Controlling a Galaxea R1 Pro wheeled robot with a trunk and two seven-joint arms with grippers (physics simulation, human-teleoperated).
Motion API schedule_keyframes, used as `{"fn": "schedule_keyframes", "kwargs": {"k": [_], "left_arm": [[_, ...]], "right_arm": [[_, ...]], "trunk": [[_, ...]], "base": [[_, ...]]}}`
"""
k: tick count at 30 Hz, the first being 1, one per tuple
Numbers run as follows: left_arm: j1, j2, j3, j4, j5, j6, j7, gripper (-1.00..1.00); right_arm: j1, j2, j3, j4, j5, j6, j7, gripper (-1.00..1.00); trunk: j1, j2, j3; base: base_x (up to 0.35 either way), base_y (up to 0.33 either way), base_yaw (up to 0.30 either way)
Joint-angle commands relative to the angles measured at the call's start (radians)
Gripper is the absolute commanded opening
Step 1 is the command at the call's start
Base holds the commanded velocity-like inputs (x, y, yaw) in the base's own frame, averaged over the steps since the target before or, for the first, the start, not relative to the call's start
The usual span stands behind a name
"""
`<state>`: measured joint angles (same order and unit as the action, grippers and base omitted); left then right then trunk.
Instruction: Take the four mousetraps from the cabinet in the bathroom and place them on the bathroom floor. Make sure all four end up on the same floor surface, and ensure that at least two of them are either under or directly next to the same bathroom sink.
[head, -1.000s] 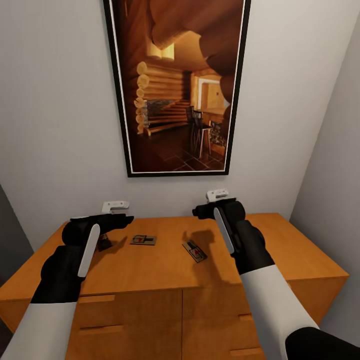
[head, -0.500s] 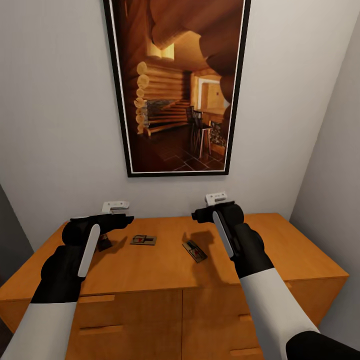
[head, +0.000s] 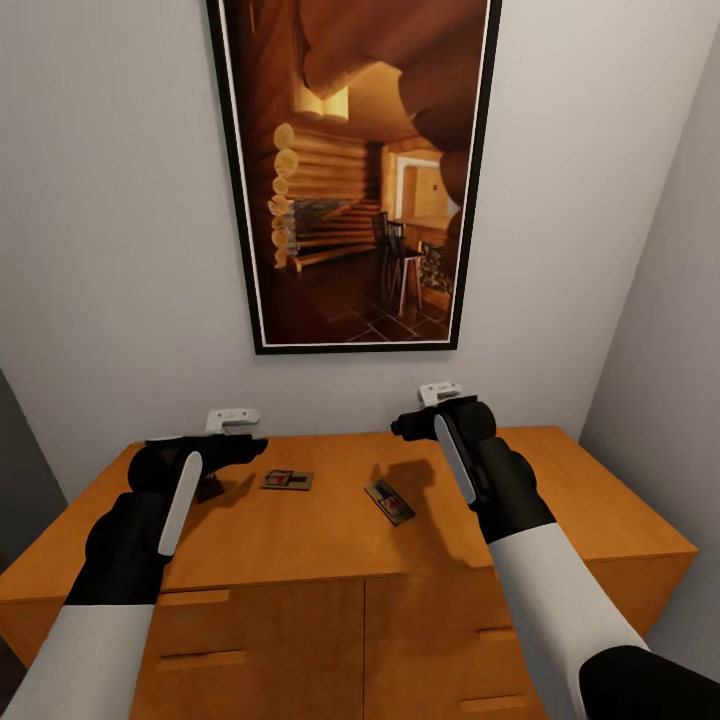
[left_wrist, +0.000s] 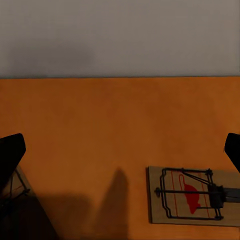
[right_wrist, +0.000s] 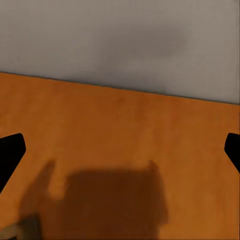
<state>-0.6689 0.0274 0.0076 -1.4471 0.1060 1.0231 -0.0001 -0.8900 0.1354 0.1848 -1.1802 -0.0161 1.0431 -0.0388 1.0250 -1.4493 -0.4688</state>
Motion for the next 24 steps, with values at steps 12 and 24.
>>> {"fn": "schedule_keyframes", "kwargs": {"k": [12, 24], "left_arm": [[-0.004, 0.003, 0.003, 0.039, 0.001, 0.008, 0.0, 1.0], [-0.005, 0.003, 0.002, 0.039, 0.0, 0.009, -0.001, 1.0]], "right_arm": [[0.034, -0.011, -0.007, -0.023, 0.045, 0.004, -0.004, 1.0], [0.067, -0.025, -0.023, -0.09, 0.049, 0.004, -0.002, 1.0]], "trunk": [[0.0, -0.001, -0.001], [0.0, -0.001, -0.001]], "base": [[0.0, 0.0, 0.0], [0.0, 0.0, 0.0]]}}
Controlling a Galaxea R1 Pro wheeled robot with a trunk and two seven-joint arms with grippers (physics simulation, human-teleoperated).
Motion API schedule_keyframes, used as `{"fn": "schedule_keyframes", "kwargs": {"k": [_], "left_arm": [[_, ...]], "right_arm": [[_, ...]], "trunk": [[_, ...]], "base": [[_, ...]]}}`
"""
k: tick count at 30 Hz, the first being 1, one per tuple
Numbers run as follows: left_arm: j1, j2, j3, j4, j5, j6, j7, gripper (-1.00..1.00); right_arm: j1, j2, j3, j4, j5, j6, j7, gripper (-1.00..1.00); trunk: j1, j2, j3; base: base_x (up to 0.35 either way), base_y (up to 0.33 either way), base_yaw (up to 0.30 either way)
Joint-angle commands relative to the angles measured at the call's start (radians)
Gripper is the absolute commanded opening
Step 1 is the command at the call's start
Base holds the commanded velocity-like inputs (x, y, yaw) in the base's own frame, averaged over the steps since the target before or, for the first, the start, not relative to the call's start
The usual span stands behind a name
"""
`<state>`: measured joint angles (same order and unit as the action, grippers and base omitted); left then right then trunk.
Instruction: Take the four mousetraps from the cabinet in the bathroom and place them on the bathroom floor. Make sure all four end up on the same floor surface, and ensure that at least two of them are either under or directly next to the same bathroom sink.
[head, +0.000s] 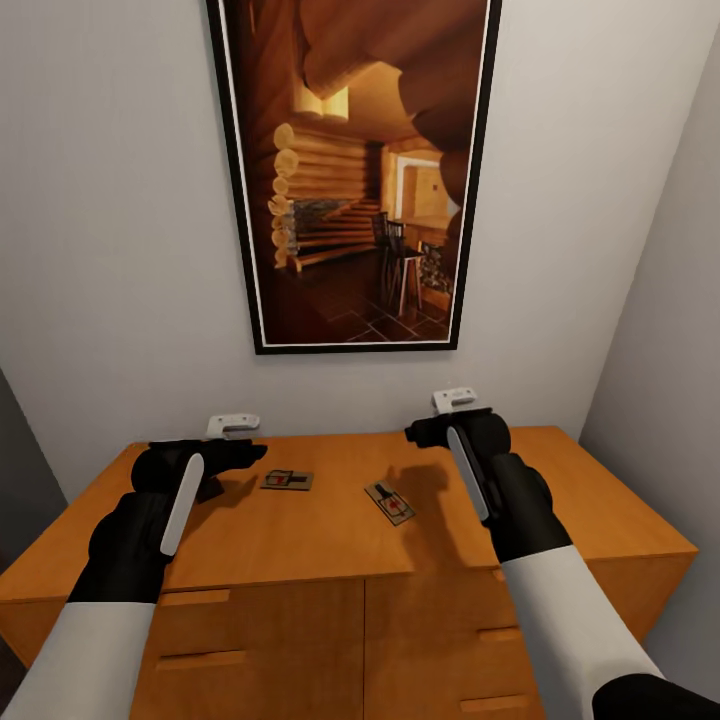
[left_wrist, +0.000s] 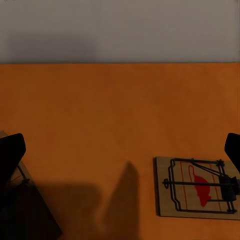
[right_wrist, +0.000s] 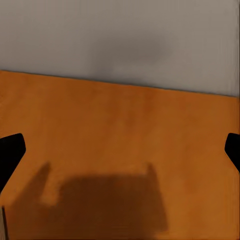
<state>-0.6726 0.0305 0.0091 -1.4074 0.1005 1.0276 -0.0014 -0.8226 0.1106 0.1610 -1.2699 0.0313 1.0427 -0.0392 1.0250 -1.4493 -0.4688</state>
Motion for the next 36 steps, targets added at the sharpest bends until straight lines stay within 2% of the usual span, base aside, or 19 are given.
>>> {"fn": "schedule_keyframes", "kwargs": {"k": [1, 9, 19, 36], "left_arm": [[-0.001, 0.0, 0.001, -0.001, 0.005, 0.005, 0.0, 1.0], [-0.001, 0.0, 0.001, -0.002, 0.005, 0.005, 0.0, 1.0], [-0.001, -0.001, 0.002, -0.004, 0.005, 0.005, 0.0, 1.0], [-0.001, -0.003, 0.0, -0.003, 0.005, 0.005, 0.0, 1.0]], "right_arm": [[-0.001, 0.0, -0.004, -0.006, 0.002, 0.005, -0.002, 1.0], [0.0, -0.002, -0.042, -0.051, 0.0, 0.005, 0.0, 1.0], [0.0, -0.002, -0.062, -0.094, 0.001, 0.005, 0.001, 1.0], [0.0, -0.001, -0.157, -0.135, 0.008, 0.005, -0.003, 1.0]], "trunk": [[0.0, -0.001, -0.001], [0.0, -0.001, -0.001], [0.0, -0.001, -0.001], [0.0, -0.001, -0.001]], "base": [[0.0, 0.0, 0.0], [0.0, 0.0, 0.017], [0.0, 0.0, 0.019], [0.0, 0.0, 0.002]]}}
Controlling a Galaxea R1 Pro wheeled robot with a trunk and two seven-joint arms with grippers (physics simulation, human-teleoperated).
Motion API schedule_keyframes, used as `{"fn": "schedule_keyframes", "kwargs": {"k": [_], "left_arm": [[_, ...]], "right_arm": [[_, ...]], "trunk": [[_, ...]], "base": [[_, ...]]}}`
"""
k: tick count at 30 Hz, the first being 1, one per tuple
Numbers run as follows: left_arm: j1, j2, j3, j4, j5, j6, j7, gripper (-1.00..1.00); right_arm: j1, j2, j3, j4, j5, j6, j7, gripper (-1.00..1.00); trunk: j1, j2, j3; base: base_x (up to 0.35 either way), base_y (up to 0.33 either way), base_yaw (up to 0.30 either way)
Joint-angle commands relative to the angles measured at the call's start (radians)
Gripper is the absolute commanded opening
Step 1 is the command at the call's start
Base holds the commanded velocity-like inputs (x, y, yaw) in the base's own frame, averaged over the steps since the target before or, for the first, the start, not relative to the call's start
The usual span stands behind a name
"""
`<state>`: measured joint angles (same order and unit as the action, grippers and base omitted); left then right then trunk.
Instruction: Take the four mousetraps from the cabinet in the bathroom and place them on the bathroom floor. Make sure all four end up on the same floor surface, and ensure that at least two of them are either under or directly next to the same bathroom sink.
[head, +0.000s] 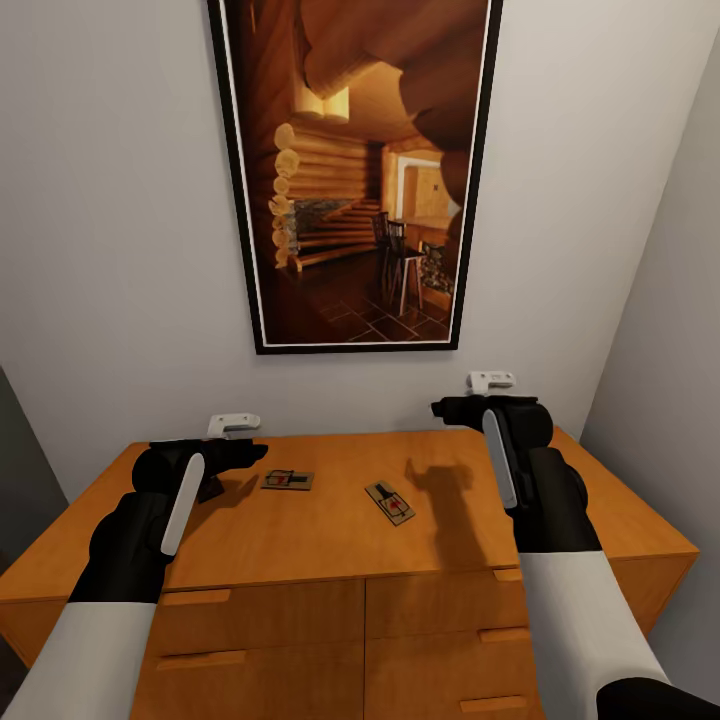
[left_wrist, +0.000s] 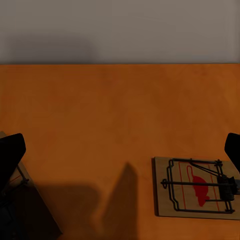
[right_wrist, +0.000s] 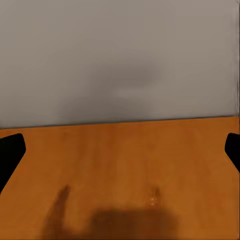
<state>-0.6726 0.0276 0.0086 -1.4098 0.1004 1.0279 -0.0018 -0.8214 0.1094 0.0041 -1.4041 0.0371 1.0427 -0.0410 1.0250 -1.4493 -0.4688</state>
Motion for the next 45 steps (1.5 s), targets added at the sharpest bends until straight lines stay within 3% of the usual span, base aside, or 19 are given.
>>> {"fn": "schedule_keyframes", "kwargs": {"k": [1, 4, 5, 6, 20, 32, 37, 45], "left_arm": [[-0.001, 0.0, 0.001, -0.001, 0.005, 0.004, 0.0, 1.0], [-0.001, 0.0, 0.001, 0.0, 0.005, 0.004, 0.0, 1.0], [-0.001, 0.0, 0.001, 0.0, 0.005, 0.004, 0.0, 1.0], [-0.001, 0.0, 0.001, 0.0, 0.005, 0.004, 0.0, 1.0], [-0.001, 0.001, 0.002, 0.0, 0.005, 0.004, 0.0, 1.0], [-0.001, 0.002, 0.002, 0.0, 0.005, 0.004, 0.0, 1.0], [-0.001, 0.002, 0.002, 0.0, 0.005, 0.004, 0.0, 1.0], [-0.001, 0.001, 0.001, 0.0, 0.005, 0.004, 0.0, 1.0]], "right_arm": [[-0.001, 0.001, -0.005, -0.006, 0.003, 0.005, -0.001, 1.0], [-0.001, 0.001, -0.022, -0.023, 0.003, 0.005, -0.002, 1.0], [-0.001, 0.001, -0.057, -0.046, 0.003, 0.005, -0.002, 1.0], [-0.001, 0.001, -0.058, -0.05, 0.003, 0.005, -0.002, 1.0], [0.0, 0.008, -0.069, -0.072, 0.004, 0.005, -0.005, 1.0], [0.001, -0.002, -0.057, -0.06, -0.012, 0.005, 0.004, 1.0], [0.001, -0.002, -0.015, -0.038, -0.013, 0.005, 0.004, 1.0], [0.002, 0.0, 0.139, 0.109, -0.013, 0.005, 0.004, 1.0]], "trunk": [[0.0, -0.001, -0.001], [0.0, -0.001, -0.001], [0.0, -0.001, -0.001], [0.0, -0.001, -0.001], [0.0, -0.001, -0.001], [0.0, -0.001, -0.001], [0.0, -0.001, -0.001], [0.0, -0.001, -0.001]], "base": [[0.0, 0.0, 0.0], [0.0, 0.0, 0.0], [0.0, 0.0, 0.0], [0.0, 0.0, 0.0], [0.0, 0.0, 0.0], [0.0, 0.0, 0.0], [0.0, 0.0, 0.0], [0.0, 0.0, 0.0]]}}
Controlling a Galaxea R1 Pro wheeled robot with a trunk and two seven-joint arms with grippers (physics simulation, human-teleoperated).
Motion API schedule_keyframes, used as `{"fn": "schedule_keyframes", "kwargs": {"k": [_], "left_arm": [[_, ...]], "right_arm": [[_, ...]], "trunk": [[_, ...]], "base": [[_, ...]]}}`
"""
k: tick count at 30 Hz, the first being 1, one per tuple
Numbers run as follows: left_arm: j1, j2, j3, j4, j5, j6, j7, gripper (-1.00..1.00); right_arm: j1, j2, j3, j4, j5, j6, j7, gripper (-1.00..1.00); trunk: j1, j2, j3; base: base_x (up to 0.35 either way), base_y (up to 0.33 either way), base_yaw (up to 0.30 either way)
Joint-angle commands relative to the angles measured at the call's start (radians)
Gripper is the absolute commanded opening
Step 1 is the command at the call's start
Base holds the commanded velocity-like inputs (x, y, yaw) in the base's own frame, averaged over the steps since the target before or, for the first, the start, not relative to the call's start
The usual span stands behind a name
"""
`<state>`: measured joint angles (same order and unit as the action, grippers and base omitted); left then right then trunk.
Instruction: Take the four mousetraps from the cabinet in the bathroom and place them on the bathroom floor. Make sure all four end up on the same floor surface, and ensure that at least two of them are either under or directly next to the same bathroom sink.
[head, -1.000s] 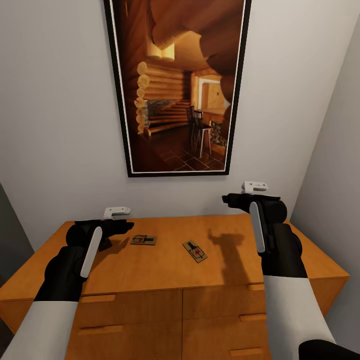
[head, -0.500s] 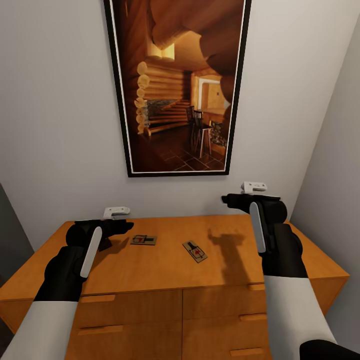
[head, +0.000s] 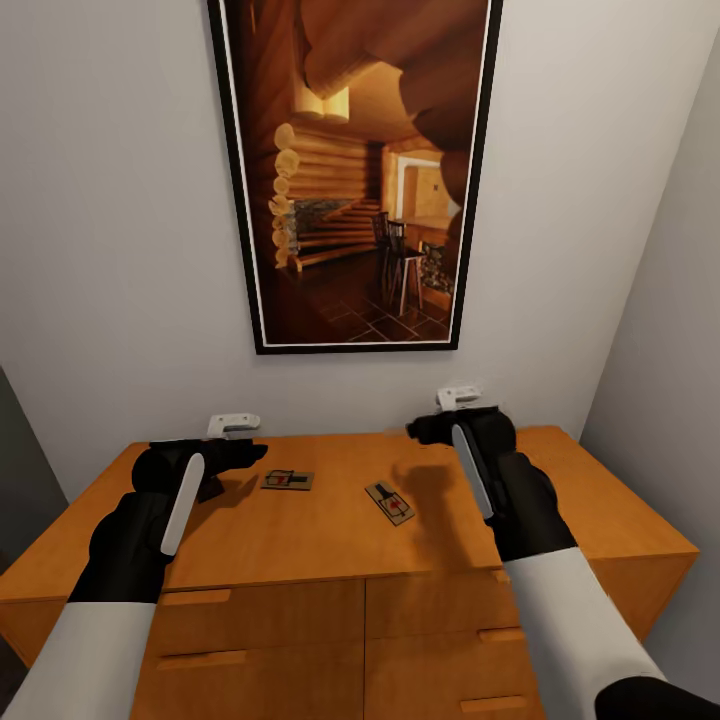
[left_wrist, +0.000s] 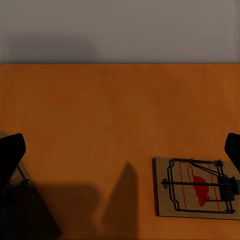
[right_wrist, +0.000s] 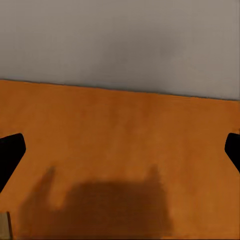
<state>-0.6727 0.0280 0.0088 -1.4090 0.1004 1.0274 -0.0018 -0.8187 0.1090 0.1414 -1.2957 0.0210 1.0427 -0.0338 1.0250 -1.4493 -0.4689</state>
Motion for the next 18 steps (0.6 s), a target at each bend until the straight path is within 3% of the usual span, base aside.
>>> {"fn": "schedule_keyframes", "kwargs": {"k": [1, 9, 18], "left_arm": [[-0.001, 0.0, 0.001, -0.001, 0.005, 0.004, 0.0, 1.0], [-0.001, 0.0, 0.001, -0.001, 0.005, 0.005, 0.0, 1.0], [-0.001, 0.001, 0.001, -0.001, 0.005, 0.005, 0.0, 1.0]], "right_arm": [[-0.001, 0.0, 0.002, 0.0, 0.003, 0.005, -0.003, 1.0], [-0.021, 0.005, 0.051, 0.159, 0.005, 0.005, -0.002, 1.0], [-0.028, 0.007, 0.062, 0.152, 0.005, 0.005, -0.001, 1.0]], "trunk": [[0.0, -0.001, -0.001], [0.0, -0.001, -0.001], [0.0, -0.001, -0.001]], "base": [[0.0, 0.0, 0.0], [0.0, 0.0, 0.0], [0.0, 0.0, 0.0]]}}
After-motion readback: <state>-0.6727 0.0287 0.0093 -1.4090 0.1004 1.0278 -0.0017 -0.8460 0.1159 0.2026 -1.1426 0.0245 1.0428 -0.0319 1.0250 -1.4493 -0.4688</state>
